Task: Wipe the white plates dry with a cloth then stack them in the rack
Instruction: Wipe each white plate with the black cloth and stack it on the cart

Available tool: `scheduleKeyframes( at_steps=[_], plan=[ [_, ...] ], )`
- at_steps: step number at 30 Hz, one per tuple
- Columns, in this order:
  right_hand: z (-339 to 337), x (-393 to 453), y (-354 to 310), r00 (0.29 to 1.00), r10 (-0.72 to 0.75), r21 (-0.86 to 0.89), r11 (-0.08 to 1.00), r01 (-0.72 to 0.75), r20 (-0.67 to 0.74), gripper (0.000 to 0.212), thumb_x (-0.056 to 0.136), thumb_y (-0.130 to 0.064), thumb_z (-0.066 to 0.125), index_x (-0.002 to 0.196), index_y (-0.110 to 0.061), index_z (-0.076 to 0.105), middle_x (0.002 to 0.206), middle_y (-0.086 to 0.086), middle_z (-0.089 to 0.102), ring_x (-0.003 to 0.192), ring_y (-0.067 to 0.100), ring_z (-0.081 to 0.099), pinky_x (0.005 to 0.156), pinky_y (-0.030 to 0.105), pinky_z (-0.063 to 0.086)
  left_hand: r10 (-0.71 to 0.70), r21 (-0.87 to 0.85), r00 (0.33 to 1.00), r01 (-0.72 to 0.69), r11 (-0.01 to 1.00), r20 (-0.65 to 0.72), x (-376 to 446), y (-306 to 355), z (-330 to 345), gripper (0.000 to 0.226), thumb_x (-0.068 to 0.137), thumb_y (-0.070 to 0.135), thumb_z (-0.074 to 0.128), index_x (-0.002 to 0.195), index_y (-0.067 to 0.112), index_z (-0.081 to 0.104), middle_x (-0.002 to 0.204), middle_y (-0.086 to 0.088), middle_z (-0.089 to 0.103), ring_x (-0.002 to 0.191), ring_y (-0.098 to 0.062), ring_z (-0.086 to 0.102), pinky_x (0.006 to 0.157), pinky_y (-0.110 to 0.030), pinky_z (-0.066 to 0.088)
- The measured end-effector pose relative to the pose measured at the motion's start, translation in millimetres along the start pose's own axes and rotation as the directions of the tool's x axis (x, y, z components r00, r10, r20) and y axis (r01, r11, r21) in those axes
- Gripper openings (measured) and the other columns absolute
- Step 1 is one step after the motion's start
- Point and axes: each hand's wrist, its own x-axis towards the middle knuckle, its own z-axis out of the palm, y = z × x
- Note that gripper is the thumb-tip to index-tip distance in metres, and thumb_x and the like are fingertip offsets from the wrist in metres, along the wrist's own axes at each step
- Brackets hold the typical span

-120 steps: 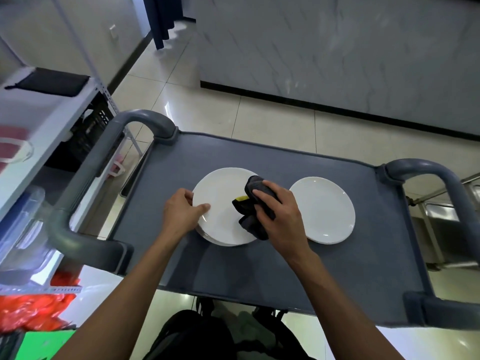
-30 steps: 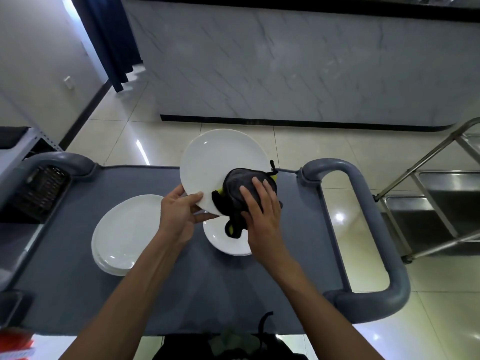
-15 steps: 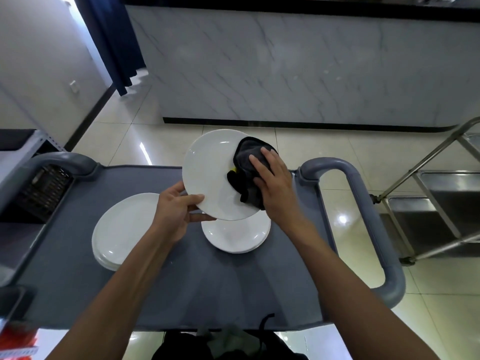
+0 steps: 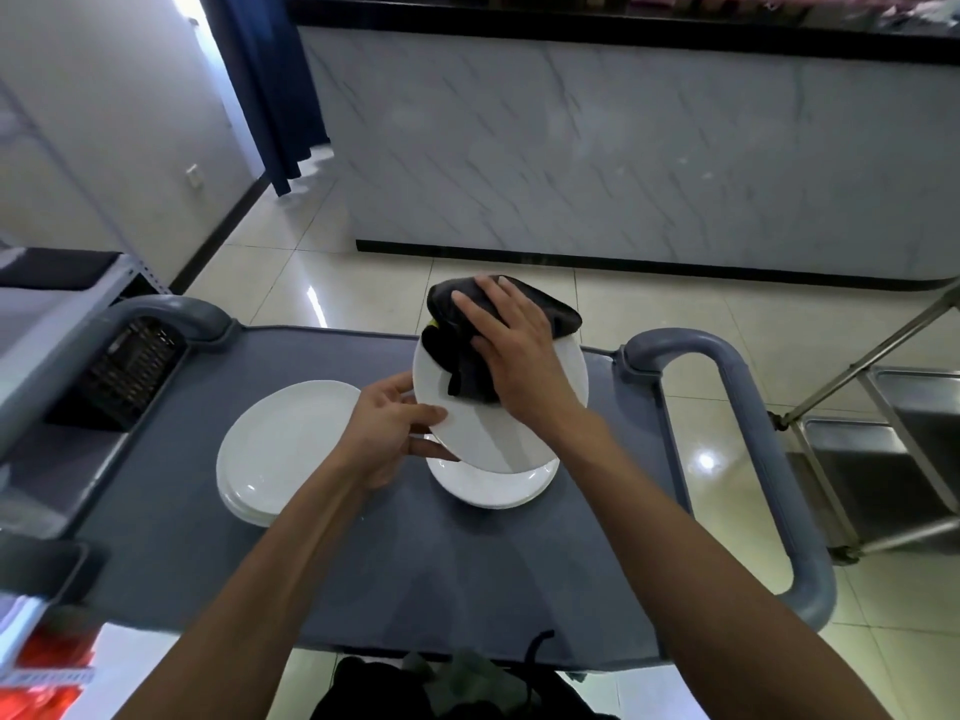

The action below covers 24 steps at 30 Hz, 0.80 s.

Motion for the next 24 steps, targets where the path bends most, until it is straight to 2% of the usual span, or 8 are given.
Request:
scheduleKeyframes(
  at_steps=[6, 9, 17, 20, 24],
  plan=[
    [0.5, -11.5, -8.9, 0.981, -0.159, 0.04, 0.987, 0.155, 0.115, 0.049, 0.096, -0.004, 0.057, 0.142, -0.019, 0.056, 0.157, 0.008, 0.04, 0.147, 0.034, 0.031, 0.116, 0.055, 0.026, 0.022, -0.005, 1.0, -0.022, 1.0, -0.01, -3.9, -2.7, -4.6, 0.035, 0.084, -0.014, 0.06, 0.109, 0.006, 0.073, 0.105, -0.025, 0.072, 0.088, -0.047, 0.071, 0.068, -0.053, 0.059],
    [-1.4, -22.7, -5.2, 0.966, -0.202, 0.056, 0.979, 0.196, 0.163, 0.048, 0.096, -0.003, 0.058, 0.141, -0.021, 0.057, 0.157, 0.006, 0.041, 0.148, 0.032, 0.031, 0.116, 0.055, 0.027, 0.034, -0.023, 0.999, -0.035, 0.999, -0.035, -5.6, -6.6, -8.6, 0.038, 0.084, -0.014, 0.058, 0.111, 0.008, 0.073, 0.105, -0.027, 0.071, 0.089, -0.049, 0.07, 0.072, -0.06, 0.058],
    [-2.9, -62.3, 10.1, 0.976, -0.154, 0.062, 0.987, 0.146, 0.155, 0.051, 0.093, 0.001, 0.06, 0.14, -0.02, 0.059, 0.155, 0.007, 0.043, 0.147, 0.034, 0.033, 0.113, 0.056, 0.032, 0.039, -0.02, 0.999, -0.039, 0.999, -0.026, -9.1, -11.8, -11.5, 0.039, 0.085, -0.014, 0.056, 0.114, 0.007, 0.072, 0.105, -0.029, 0.07, 0.091, -0.052, 0.068, 0.073, -0.064, 0.057],
    [-2.6, -61.6, 6.2, 0.98, -0.14, 0.057, 0.989, 0.134, 0.14, 0.051, 0.094, 0.002, 0.059, 0.14, -0.02, 0.058, 0.155, 0.008, 0.043, 0.147, 0.034, 0.033, 0.113, 0.056, 0.031, 0.025, -0.005, 1.0, -0.025, 1.0, 0.011, -8.8, -12.3, -5.7, 0.038, 0.085, -0.014, 0.057, 0.113, 0.008, 0.072, 0.106, -0.029, 0.071, 0.091, -0.052, 0.069, 0.072, -0.061, 0.059],
    [-2.1, -46.5, -3.0, 0.985, -0.144, 0.05, 0.989, 0.14, 0.097, 0.047, 0.097, -0.007, 0.046, 0.14, -0.019, 0.059, 0.154, 0.009, 0.044, 0.146, 0.034, 0.033, 0.114, 0.054, 0.03, -0.011, 0.045, 0.998, 0.008, 0.999, 0.063, -6.2, -9.7, 3.6, 0.035, 0.085, -0.016, 0.059, 0.112, 0.004, 0.071, 0.107, -0.029, 0.07, 0.091, -0.052, 0.069, 0.07, -0.061, 0.059]
  ],
)
